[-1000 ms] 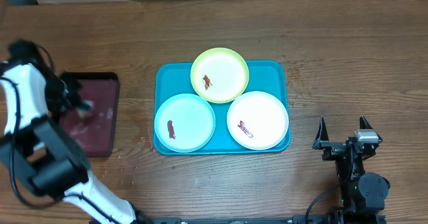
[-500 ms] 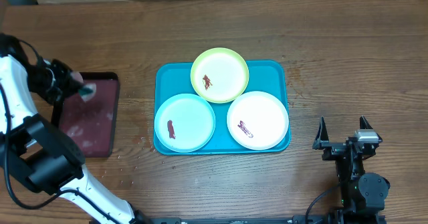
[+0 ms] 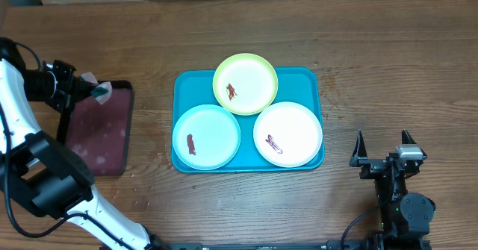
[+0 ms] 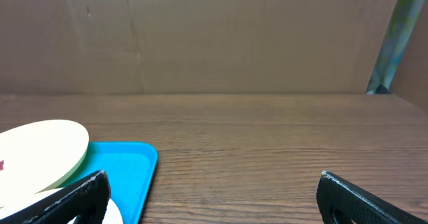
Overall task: Clean dirty plates on tray and stack at the side
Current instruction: 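Lift the sponge out of the water with the left gripper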
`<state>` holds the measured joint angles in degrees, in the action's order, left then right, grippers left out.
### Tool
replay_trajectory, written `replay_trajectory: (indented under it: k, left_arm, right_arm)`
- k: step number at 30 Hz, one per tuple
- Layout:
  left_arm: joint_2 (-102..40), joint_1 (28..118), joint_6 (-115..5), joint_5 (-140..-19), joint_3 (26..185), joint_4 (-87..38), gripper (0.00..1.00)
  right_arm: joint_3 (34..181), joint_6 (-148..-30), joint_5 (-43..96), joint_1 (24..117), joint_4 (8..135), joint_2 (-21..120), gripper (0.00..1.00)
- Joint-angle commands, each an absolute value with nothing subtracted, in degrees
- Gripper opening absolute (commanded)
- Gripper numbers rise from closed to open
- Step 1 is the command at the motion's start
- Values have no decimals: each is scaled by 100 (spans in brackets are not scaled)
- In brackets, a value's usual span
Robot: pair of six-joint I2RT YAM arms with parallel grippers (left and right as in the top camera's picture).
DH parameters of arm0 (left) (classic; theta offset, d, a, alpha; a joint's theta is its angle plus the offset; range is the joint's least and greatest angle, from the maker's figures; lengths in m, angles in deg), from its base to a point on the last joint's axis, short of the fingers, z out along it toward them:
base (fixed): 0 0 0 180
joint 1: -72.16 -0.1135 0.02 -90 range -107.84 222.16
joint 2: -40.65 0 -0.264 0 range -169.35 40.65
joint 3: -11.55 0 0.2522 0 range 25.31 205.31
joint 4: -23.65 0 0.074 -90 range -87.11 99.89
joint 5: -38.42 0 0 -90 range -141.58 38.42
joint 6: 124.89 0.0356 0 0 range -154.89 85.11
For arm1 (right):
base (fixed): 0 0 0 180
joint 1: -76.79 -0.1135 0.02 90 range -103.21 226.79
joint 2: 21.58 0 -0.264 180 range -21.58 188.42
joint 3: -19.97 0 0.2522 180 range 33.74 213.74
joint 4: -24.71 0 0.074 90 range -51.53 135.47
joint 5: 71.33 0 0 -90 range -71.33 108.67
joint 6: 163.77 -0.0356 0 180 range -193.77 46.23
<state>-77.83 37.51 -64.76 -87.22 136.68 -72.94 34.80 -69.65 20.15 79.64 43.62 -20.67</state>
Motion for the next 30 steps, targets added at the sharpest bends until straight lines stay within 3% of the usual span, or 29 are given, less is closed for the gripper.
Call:
replay_trajectory:
  k: [1, 19, 30]
  left_arm:
    - [-7623, 3523, -6944, -9347, 13768, -7312, 4]
    - [-7623, 3012, -6961, -10814, 13764, -8035, 4]
    - [-7623, 3005, -6963, -10973, 13764, -8112, 4]
  right_arm:
    - [3421, -6943, 1980, 7931, 4327, -2080, 100]
    - [3421, -6943, 1980, 7931, 4327, -2080, 100]
    - [3423, -6943, 1980, 7931, 4327, -2080, 100]
